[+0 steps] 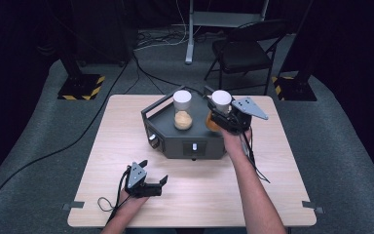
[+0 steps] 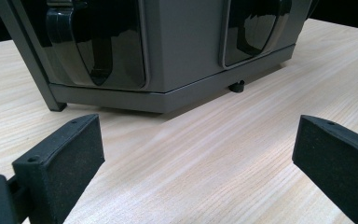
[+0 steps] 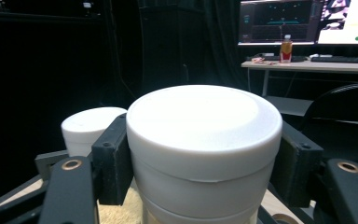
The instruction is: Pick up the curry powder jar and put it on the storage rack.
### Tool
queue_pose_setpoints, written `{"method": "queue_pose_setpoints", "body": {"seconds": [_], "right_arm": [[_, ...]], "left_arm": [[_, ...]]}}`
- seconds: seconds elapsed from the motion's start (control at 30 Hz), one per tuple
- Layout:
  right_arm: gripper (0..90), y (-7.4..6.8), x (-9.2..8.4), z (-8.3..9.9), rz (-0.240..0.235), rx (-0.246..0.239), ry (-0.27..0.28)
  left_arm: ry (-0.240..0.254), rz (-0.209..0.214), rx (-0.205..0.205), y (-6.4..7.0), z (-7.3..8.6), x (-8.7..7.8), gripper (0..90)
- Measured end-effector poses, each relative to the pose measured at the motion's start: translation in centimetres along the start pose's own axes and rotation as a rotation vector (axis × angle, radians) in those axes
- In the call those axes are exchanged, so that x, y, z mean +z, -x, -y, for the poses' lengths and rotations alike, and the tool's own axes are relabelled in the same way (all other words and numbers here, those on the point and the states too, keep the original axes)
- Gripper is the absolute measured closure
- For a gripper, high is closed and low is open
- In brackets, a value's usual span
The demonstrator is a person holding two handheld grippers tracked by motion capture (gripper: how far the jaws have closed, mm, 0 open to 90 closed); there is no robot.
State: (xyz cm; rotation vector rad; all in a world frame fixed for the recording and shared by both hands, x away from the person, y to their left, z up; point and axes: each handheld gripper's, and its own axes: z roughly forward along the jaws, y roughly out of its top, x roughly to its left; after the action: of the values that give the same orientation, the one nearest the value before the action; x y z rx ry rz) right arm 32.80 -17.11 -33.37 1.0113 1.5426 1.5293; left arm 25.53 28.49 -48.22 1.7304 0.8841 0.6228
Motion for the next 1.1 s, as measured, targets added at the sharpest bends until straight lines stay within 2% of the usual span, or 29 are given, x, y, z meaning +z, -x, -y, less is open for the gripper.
{"method": "queue_pose_setpoints", "body": {"seconds": [0.2, 0.47, 0.63, 0.77, 1.1], "right_arm": [[32.7, -0.8, 1.2, 0.2, 0.03, -0.002, 0.003], [32.7, -1.1, 2.8, 0.5, 0.07, -0.004, -0.031], [32.7, -1.1, 3.4, 0.7, 0.081, -0.01, -0.048], [32.7, -1.3, 3.9, 0.7, 0.09, -0.042, -0.061], [32.7, -1.2, 5.1, 0.7, 0.093, -0.034, -0.116]], "left_arm": [[0.001, 0.005, 0.0, -0.1, 0.0, 0.0, 1.7], [0.004, 0.009, -0.001, -0.2, 0.1, 0.0, 1.8], [0.005, 0.009, -0.002, -0.1, 0.1, 0.0, 1.8], [0.004, 0.011, -0.004, -0.2, 0.1, 0.0, 1.8], [0.006, 0.012, 0.0, -0.2, 0.1, 0.0, 1.8]]}}
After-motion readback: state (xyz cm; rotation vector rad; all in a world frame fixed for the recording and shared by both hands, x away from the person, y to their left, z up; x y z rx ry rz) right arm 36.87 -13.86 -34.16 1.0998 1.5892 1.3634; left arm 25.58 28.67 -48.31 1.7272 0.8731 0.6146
